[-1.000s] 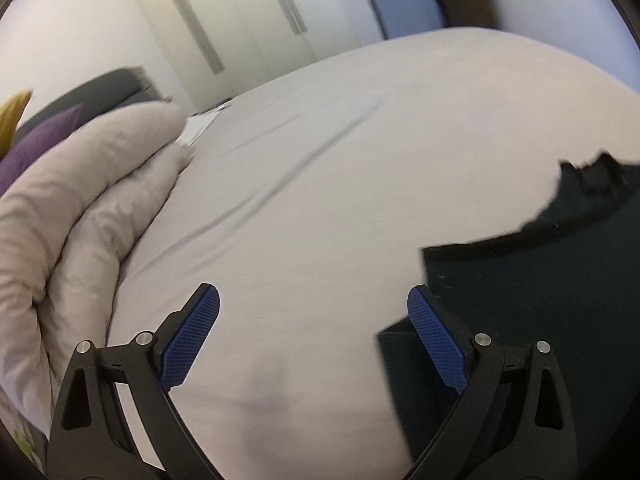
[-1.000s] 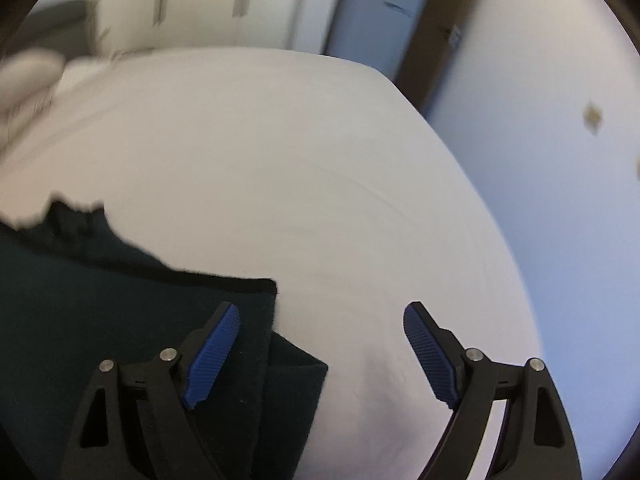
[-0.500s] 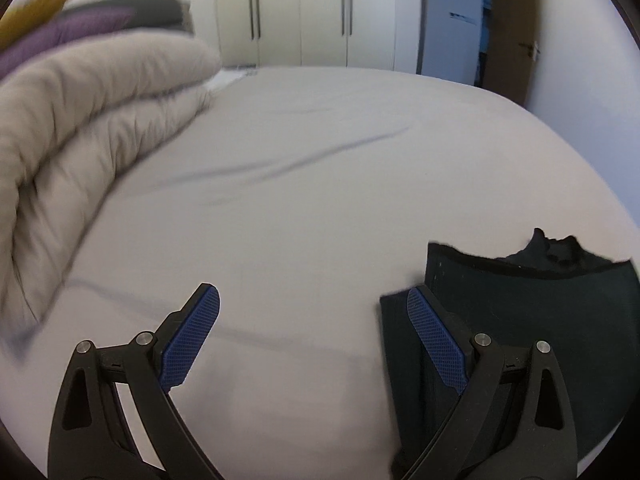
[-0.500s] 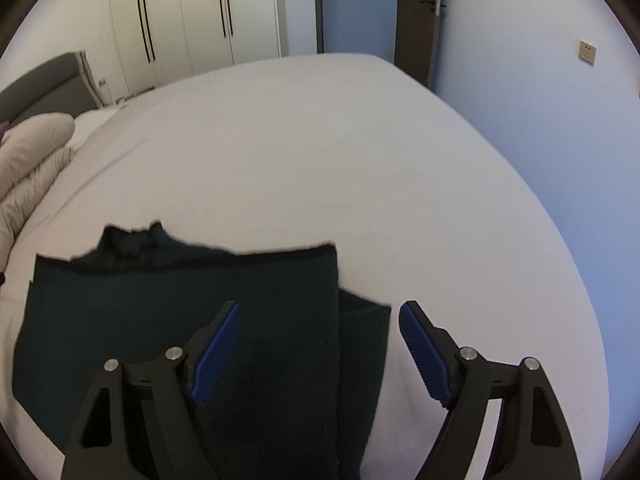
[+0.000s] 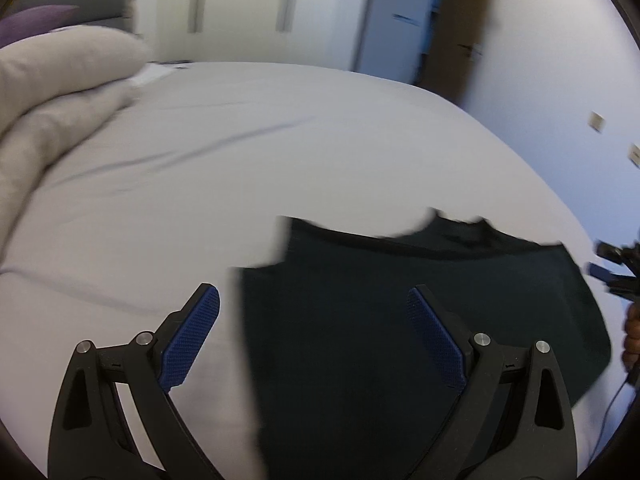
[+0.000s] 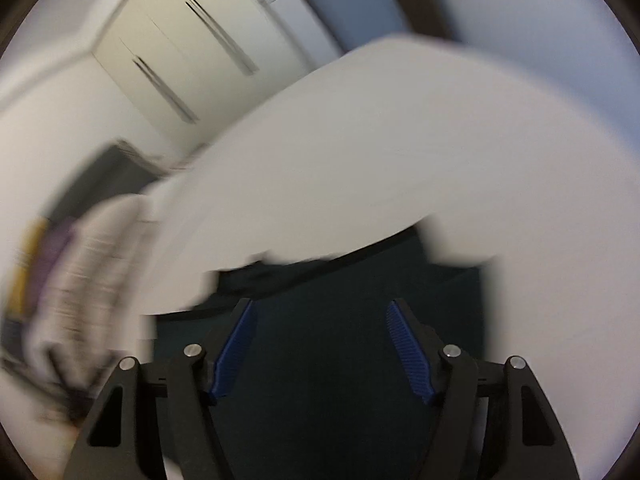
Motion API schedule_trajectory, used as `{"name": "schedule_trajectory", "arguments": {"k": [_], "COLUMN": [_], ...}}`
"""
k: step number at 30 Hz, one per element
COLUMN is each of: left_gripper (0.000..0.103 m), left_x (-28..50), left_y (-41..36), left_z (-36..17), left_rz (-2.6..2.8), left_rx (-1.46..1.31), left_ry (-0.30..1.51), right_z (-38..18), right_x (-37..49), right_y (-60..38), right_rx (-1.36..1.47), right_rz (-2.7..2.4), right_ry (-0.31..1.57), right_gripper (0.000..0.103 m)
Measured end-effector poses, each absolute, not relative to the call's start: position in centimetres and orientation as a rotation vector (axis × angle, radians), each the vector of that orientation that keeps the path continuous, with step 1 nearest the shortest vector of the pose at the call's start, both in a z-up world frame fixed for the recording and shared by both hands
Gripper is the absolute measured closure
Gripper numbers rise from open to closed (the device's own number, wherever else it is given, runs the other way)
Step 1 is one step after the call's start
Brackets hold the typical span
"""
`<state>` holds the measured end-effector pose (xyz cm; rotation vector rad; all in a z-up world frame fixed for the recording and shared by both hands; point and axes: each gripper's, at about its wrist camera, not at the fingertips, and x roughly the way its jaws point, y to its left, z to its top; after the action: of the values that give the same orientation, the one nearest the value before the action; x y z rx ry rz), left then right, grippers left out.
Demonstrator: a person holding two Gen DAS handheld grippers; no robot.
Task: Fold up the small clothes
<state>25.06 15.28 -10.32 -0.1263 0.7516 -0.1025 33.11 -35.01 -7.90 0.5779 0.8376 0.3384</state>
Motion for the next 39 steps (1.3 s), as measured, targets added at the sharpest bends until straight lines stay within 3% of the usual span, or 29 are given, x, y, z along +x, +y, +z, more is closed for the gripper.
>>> {"name": "schedule_trajectory", "arguments": {"k": [4, 7, 9, 11, 13, 14, 17, 19, 20, 21, 25, 31, 32, 33, 35, 36, 39], "left_gripper": [0.017, 0.018, 0.018, 0.018, 0.018, 0.018, 0.018, 0.018, 0.018, 0.019, 0.02, 0.02, 0.02, 0.02, 0.019, 0.018, 0.018], "left_x": [25.7, 25.6, 24.9, 24.6, 24.2, 24.0, 22.7, 21.8, 21.4, 20.9, 18.2, 18.1, 18.0, 18.0, 17.8, 17.8, 17.4], "left_y": [11.2, 10.8, 11.6, 12.0, 12.1, 12.3, 13.4, 15.1, 15.9, 16.2, 13.8, 10.9, 10.8, 10.6, 10.6, 10.8, 11.1], "left_z": [-12.9, -16.1, -16.7, -16.5, -16.7, -16.7, -16.2, -16.2, -16.1, -15.8, -13.3, -16.4, -16.5, -16.8, -17.0, -17.1, -17.6], "left_rz": [-0.131, -0.103, -0.127, -0.129, -0.133, -0.131, -0.049, -0.013, 0.017, 0.033, -0.011, -0.03, -0.03, -0.03, -0.032, -0.034, -0.037], "left_rx": [-0.027, 0.044, 0.032, 0.028, 0.032, 0.031, 0.046, -0.027, -0.057, -0.078, -0.073, 0.001, 0.011, 0.018, 0.014, 0.008, 0.002], "left_ry": [0.831, 0.909, 0.886, 0.89, 0.886, 0.883, 0.87, 0.874, 0.883, 0.886, 0.823, 0.915, 0.908, 0.909, 0.909, 0.907, 0.897], "right_z": [-10.8, -13.2, -13.6, -14.3, -15.5, -16.0, -15.6, -14.3, -13.7, -13.2, -11.8, -15.8, -16.6, -17.1, -18.0, -18.4, -18.4], "right_x": [33.0, 31.9, 31.2, 30.8, 30.4, 29.6, 26.8, 24.8, 23.9, 23.2, 22.2, 23.3, 23.3, 23.4, 23.5, 23.3, 22.7], "right_y": [-30.7, -28.7, -29.7, -32.6, -35.5, -37.6, -41.2, -42.1, -42.0, -41.2, -32.4, -19.9, -19.7, -20.3, -22.6, -24.5, -29.6], "right_rx": [0.678, 0.629, 0.618, 0.694, 0.761, 0.786, 0.842, 0.824, 0.841, 0.856, 0.817, 0.728, 0.718, 0.72, 0.782, 0.827, 0.882], "right_rz": [0.496, 0.508, 0.503, 0.461, 0.369, 0.288, 0.168, 0.1, 0.111, 0.136, 0.417, 0.656, 0.641, 0.631, 0.598, 0.561, 0.446], "right_ry": [0.891, 0.929, 0.891, 0.879, 0.841, 0.831, 0.771, 0.738, 0.723, 0.711, 0.75, 0.986, 1.006, 1.005, 1.005, 0.99, 0.917], "right_gripper": [0.032, 0.036, 0.055, 0.065, 0.086, 0.103, 0.1, 0.09, 0.073, 0.063, 0.06, 0.06, 0.069, 0.085, 0.098, 0.103, 0.103]}}
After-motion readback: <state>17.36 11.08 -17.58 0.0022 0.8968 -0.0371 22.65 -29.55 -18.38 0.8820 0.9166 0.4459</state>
